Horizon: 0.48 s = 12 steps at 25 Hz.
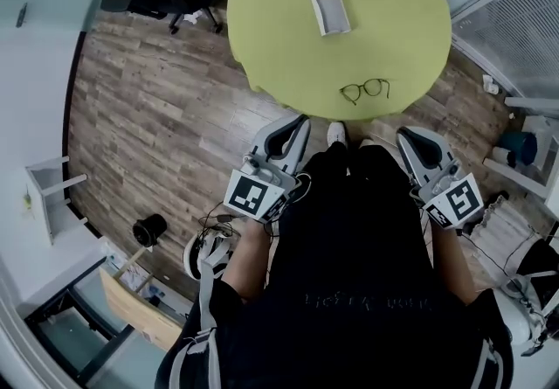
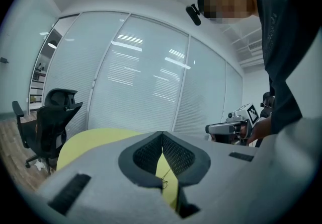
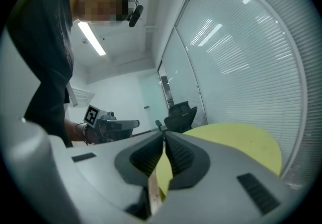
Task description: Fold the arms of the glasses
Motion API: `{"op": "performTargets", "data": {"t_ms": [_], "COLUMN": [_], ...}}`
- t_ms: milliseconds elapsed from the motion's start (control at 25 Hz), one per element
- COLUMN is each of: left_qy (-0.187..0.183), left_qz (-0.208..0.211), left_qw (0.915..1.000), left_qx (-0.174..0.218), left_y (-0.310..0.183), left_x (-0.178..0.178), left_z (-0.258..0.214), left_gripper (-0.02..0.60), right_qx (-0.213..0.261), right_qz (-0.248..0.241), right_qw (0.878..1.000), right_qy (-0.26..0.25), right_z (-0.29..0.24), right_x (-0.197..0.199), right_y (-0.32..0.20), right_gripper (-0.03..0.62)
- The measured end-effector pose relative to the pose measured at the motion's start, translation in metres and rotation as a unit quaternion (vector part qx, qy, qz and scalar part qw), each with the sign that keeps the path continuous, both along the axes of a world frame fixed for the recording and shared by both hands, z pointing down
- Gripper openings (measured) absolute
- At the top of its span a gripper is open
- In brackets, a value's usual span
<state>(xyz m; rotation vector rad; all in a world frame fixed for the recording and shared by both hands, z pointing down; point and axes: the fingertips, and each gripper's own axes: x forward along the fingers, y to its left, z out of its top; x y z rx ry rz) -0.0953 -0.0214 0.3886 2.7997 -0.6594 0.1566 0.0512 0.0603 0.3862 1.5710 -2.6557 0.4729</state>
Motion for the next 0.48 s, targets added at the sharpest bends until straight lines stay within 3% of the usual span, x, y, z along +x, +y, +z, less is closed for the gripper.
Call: {"op": "performTargets", "data": {"t_ms": [200, 480], "left_qy": [-0.011, -0.034], "left_qz": [0.019, 0.015], "left_qw": [0.9997, 0.9993], "left_qx": [0.012, -0.009], "left_y": [0.004, 0.016], "left_x": [0.027, 0.052], "left_z": [-0.002, -0.003], "left_gripper": [0.018, 0.018], "right_qx": [-0.024, -0.034], "right_qz": [-0.008, -0.046], "right_qw": [1.000, 0.998], "right_qy": [-0.009, -0.012], "right_z": [0.011, 0.026], "right_x": [0.021, 0.037], "right_y": [-0.005, -0.013], "right_gripper": [0.032, 0.034]}}
